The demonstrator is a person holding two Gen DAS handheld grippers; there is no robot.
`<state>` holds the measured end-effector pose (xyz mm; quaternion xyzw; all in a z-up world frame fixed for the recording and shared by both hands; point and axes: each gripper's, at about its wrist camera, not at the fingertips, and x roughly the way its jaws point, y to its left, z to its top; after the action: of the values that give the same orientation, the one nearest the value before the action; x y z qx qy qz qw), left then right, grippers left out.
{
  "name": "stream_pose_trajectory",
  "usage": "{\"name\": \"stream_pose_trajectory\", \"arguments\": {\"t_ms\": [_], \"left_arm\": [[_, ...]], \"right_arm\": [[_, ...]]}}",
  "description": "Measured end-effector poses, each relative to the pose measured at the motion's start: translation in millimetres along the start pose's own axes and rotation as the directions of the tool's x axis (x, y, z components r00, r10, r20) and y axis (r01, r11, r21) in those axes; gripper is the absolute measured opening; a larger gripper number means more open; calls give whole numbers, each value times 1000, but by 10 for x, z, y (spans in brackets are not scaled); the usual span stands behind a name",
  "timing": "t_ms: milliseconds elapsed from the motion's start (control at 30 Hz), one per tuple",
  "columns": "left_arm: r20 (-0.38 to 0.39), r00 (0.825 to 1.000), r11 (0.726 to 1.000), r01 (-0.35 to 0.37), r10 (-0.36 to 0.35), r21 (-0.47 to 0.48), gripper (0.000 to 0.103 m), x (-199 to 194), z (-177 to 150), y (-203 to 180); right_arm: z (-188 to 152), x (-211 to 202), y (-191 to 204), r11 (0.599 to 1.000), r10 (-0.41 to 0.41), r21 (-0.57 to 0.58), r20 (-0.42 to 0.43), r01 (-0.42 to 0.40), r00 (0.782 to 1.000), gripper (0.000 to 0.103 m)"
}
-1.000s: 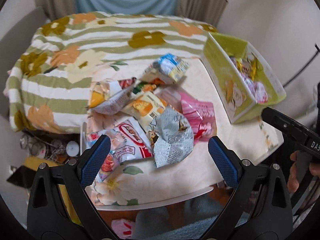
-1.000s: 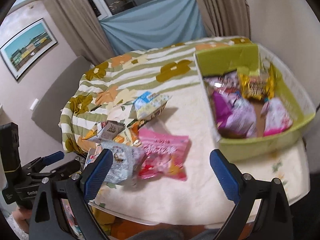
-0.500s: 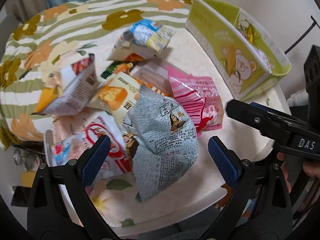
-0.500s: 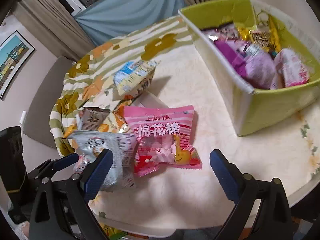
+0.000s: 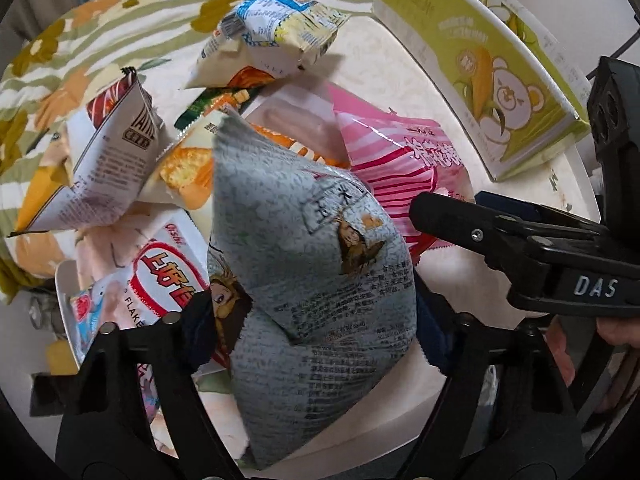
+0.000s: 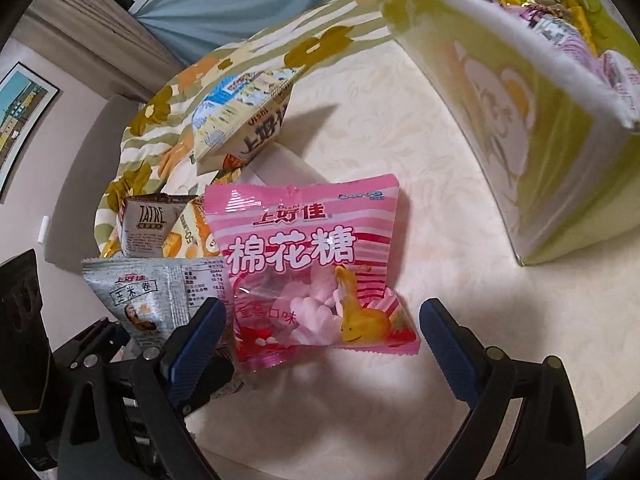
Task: Organize snacks
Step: 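Grasp the silver corn bag with left tool while right tool grasps pink marshmallow bag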
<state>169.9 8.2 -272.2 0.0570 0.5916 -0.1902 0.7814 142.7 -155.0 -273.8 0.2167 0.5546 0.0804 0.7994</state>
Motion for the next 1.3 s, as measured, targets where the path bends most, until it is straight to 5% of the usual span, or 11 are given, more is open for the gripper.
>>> {"name": "stream_pose_trajectory", "arguments": {"t_ms": [600, 900, 1300], "left_arm": [[5, 1000, 998, 21, -21, -65, 66, -80, -58, 93], [22, 1000, 996, 22, -21, -84, 66, -151, -94, 132], [84, 996, 997, 25, -19, -68, 66, -474, -103, 79]], "right_arm": [[90, 288, -9, 998, 39, -50, -56, -42, 998, 96], [108, 298, 18, 998, 20, -60, -58, -24, 998, 74], [64, -66, 32, 999, 5, -36, -3, -5, 1000, 73]]}}
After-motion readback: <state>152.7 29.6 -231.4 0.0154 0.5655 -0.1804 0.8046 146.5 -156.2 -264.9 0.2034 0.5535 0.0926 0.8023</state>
